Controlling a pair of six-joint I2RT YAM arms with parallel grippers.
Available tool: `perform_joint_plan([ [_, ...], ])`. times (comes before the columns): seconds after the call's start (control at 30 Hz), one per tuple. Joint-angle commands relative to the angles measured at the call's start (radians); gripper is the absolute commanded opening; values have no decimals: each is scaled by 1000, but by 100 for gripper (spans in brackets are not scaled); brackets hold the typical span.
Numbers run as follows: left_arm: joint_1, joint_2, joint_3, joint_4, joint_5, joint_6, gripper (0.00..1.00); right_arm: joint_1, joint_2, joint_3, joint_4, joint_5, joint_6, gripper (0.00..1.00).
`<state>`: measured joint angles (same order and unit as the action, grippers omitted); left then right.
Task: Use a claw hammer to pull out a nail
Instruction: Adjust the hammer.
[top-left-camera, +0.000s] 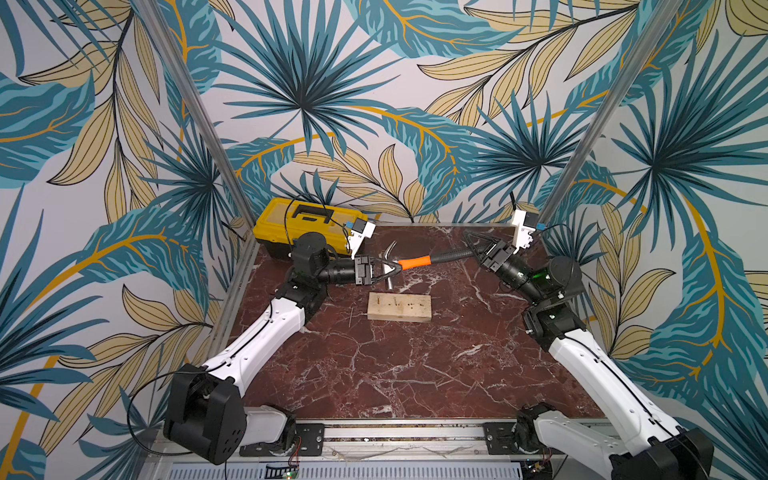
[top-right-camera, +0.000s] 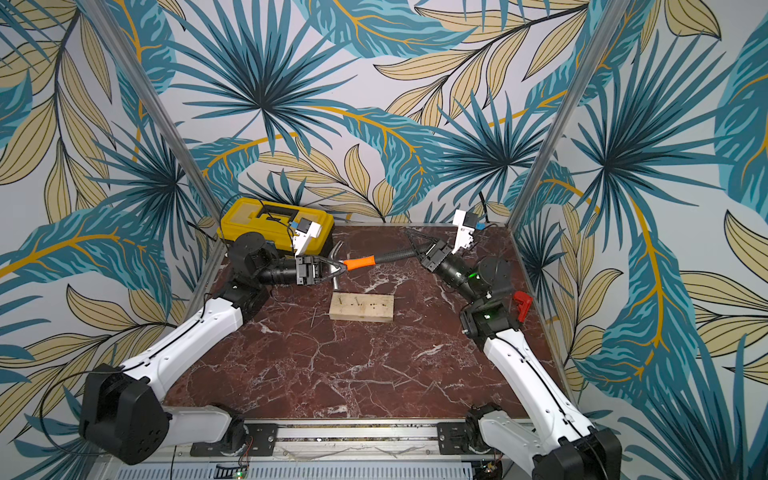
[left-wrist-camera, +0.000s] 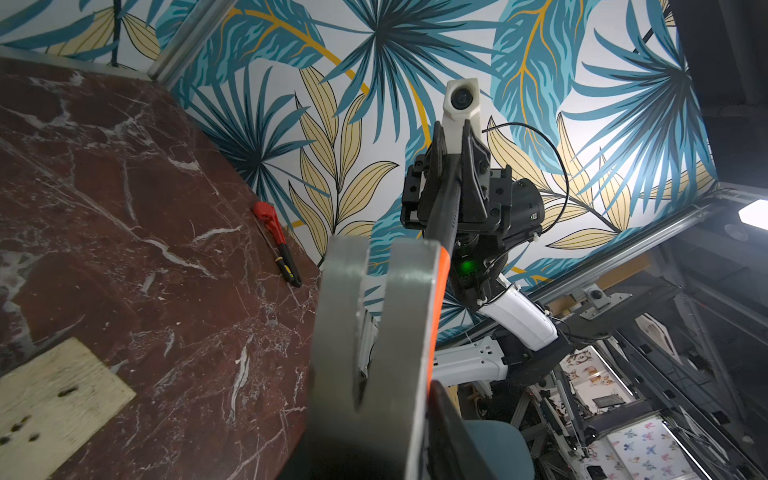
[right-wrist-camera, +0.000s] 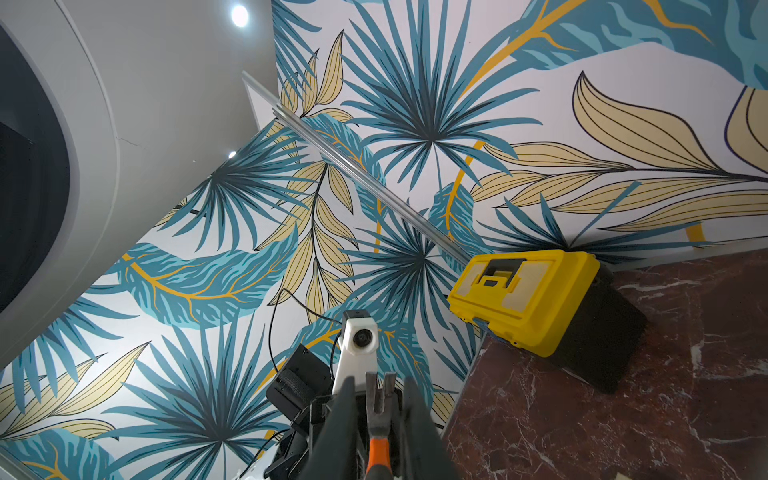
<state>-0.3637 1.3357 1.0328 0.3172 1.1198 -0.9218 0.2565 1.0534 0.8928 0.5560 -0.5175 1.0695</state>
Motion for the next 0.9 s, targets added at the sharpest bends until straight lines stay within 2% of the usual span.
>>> perform_joint_plan([
  [0.0, -2, 6, 27, 20, 8, -3, 28, 5, -18, -10, 119, -16, 52, 0],
  [0.3, -2, 19, 31, 28, 28, -31, 0, 4, -6, -47, 107, -21, 51, 0],
  [0.4, -1, 16, 29, 28, 23, -33, 0, 4, -5, -65, 68, -3, 35, 14],
  [0.5, 2, 13, 27, 29, 7, -41, 0, 4, 4, -90, 73, 16, 54, 33],
  [0.57, 10, 7, 23, 33, -16, -47, 0, 4, 9, -107, 76, 17, 64, 38],
  [0.67, 20, 5, 7, 71, -42, -86, 0, 4, 14, -126, 78, 3, 85, 40],
  [0.87, 34, 18, -4, 122, -49, -130, 0, 6, 39, -125, 87, -115, 101, 39],
])
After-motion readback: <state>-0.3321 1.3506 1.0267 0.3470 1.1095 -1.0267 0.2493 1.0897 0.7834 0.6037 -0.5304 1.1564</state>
